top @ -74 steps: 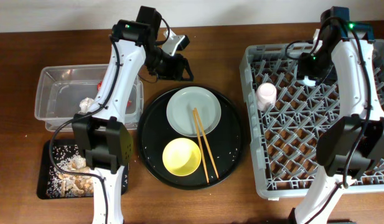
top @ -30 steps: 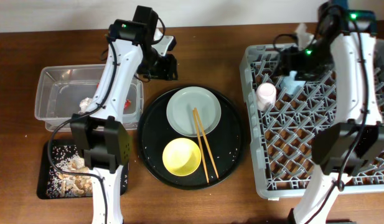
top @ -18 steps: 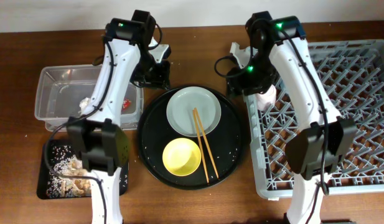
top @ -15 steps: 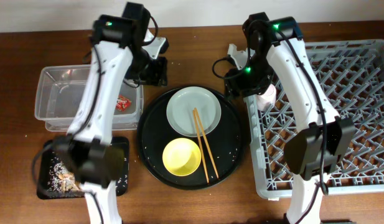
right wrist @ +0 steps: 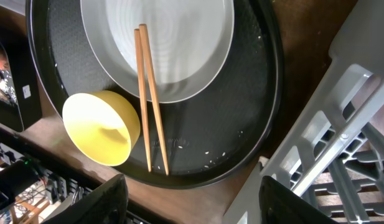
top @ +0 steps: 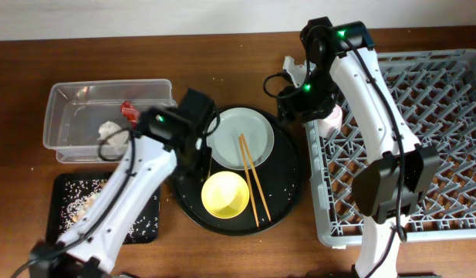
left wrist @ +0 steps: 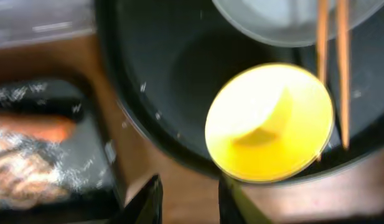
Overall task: Sort waste into correct bins and load items into the dishwasher rack
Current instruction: 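Reach the right gripper to the tray and grasp one chopstick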
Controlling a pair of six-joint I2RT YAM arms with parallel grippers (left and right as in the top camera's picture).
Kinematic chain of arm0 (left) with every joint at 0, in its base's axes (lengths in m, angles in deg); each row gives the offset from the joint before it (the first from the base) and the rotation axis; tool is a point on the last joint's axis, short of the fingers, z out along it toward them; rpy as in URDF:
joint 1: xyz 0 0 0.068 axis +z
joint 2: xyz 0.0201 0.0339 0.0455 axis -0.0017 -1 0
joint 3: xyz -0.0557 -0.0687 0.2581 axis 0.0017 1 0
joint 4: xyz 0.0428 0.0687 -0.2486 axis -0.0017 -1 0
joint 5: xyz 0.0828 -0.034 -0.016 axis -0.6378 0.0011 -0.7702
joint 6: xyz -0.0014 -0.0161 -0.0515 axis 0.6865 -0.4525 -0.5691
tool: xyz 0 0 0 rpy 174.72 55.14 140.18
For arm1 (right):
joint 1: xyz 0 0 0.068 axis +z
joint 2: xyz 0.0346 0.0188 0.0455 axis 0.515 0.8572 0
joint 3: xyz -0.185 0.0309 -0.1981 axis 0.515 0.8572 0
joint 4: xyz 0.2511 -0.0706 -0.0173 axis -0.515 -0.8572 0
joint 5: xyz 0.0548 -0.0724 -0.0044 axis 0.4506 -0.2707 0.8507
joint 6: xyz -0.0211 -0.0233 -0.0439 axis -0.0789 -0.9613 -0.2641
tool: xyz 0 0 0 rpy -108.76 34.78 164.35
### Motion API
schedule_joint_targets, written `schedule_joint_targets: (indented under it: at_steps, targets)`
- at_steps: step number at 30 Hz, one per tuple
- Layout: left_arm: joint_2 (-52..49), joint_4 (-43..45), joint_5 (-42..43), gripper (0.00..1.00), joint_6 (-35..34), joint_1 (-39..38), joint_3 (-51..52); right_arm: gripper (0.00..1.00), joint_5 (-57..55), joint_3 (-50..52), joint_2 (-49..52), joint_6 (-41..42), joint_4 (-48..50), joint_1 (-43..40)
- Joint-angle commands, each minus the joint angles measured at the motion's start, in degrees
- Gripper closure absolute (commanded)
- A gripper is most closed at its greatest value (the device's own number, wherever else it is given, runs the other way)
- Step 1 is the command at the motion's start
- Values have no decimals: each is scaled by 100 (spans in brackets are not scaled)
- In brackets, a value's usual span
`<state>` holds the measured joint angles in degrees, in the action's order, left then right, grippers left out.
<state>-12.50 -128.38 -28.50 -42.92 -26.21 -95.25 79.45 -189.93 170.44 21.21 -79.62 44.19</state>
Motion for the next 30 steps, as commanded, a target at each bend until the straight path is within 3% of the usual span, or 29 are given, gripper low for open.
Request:
schedule_joint_targets:
  at_steps: [1, 3, 4, 5, 9, 11, 16, 20, 21, 22, 23, 30]
  targets:
    - [33, 719, 280, 71, -109, -15, 879, 35, 57, 92, -44, 44, -2, 179]
    - [48, 960, 286, 70, -109, -15, 874, 36, 46, 321, -44, 114, 61, 459]
    - [48, 990, 304, 60, -109, -15, 876, 36, -254, 560, -44, 474, 192, 669]
    - [48, 940, 304, 57, -109, -15, 876, 36, -621, 739, -44, 798, 313, 787]
    - [42, 863, 258, 57, -87, -17, 898, 36, -929, 1502, -44, 1143, 713, 1130]
    - [44, 942, -184, 57, -92, 28, 898, 36, -916, 1725, -44, 1139, 785, 1283]
    - [48, 1368, -179, 57, -90, 968, 883, 44, -916, 1808, -44, 1139, 1060, 1696]
    - [48, 1939, -57, 51, -94, 1720, 883, 43, -986, 1808, -42, 1139, 1169, 1829]
    - [48, 1956, -68, 49, -92, 1803, 883, 44, -984, 1810, -35, 1139, 1196, 1829]
    - [48, 1952, -68, 28, -92, 1873, 883, 45, -984, 1845, -33, 1139, 1255, 1832]
    - [48, 1950, -68, 14, -92, 1875, 883, 46, -984, 1902, -31, 1139, 1257, 1829]
    - [48, 1945, -66, 13, -94, 1858, 883, 46, -977, 2994, -33, 1139, 1976, 1829]
